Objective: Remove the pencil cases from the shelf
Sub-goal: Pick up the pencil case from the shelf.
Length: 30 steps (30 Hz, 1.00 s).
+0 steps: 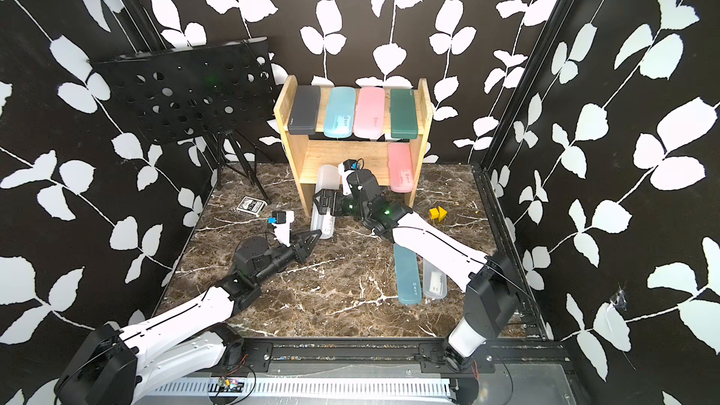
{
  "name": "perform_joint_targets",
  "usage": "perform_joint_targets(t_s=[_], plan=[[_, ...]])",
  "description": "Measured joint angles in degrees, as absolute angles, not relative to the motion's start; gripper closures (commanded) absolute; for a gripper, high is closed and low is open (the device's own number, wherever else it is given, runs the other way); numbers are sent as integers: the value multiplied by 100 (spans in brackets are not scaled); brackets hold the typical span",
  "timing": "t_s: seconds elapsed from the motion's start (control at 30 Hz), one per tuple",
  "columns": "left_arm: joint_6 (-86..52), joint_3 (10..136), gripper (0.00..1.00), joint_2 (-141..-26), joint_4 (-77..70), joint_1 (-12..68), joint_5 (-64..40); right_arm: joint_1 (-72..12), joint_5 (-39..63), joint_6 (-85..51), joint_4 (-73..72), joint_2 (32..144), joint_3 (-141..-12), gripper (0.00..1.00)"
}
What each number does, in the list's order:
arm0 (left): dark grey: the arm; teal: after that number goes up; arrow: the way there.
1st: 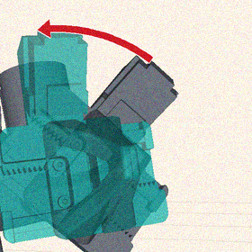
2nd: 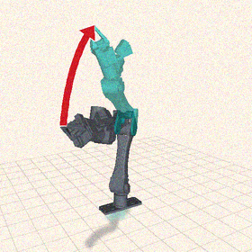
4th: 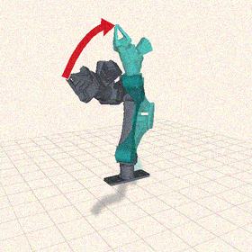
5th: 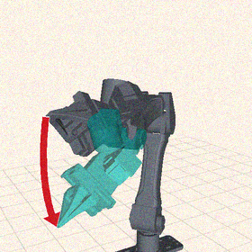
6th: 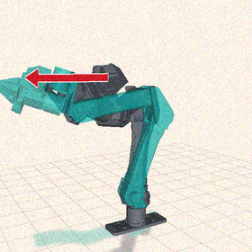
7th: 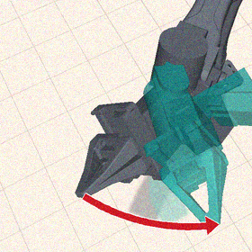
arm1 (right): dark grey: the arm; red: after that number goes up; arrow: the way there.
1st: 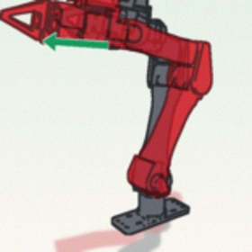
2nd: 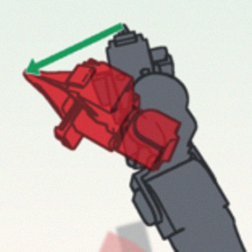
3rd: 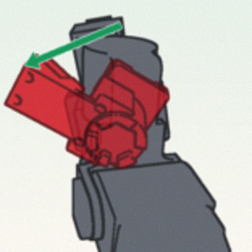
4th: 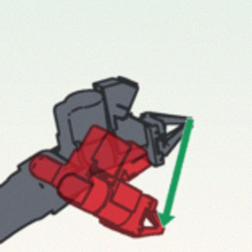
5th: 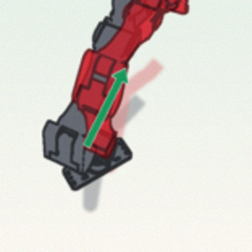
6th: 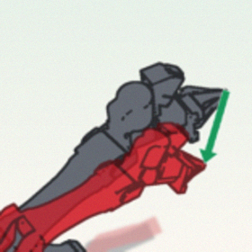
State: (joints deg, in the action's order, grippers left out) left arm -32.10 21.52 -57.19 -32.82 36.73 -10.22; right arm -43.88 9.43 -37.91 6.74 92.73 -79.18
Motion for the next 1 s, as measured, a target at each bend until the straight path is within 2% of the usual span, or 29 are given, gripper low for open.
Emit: perform_joint_targets(t_s=[0.3,0.33,0.4,0.5,0.6,0.63,0.67,0.7,0.73,0.77,0.9,1.0], plan=[[-3190,2119,100,-5537,-3221,3673,-1022,-4390,1046,-3841,604,9577,-7920,2],[-3190,2119,100,-5518,-3201,3673,-1022,-4390,1070,-3841,587,9594,-7920,5],[-3188,2119,100,-5474,-3153,3673,-1022,-4390,1162,-3872,493,9633,-7922,19],[-3164,2115,100,-5422,-3072,3673,-998,-4392,1249,-3988,408,9677,-7946,34],[-3157,2112,98,-5358,-3000,3673,-974,-4410,1308,-4025,386,9690,-7946,38],[-3153,2110,83,-5332,-2976,3673,-956,-4412,1308,-4034,386,9692,-7946,39],[-3144,2104,56,-5310,-2958,3673,-928,-4414,1308,-4038,390,9692,-7946,39],[-3116,2099,34,-5286,-2945,3673,-897,-4414,1302,-4025,414,9692,-7953,39],[-3122,2099,23,-5256,-2941,3673,-875,-4414,1284,-4021,462,9692,-7957,38],[-3105,2099,17,-5205,-2934,3673,-832,-4414,1258,-3990,558,9692,-7957,38],[-3033,2104,4,-4987,-2749,3673,-626,-4414,1004,-3819,1221,9682,-8031,38],[-2936,2150,1,-4849,-2429,3673,-440,-4414,790,-3660,1826,9583,-8053,37]])
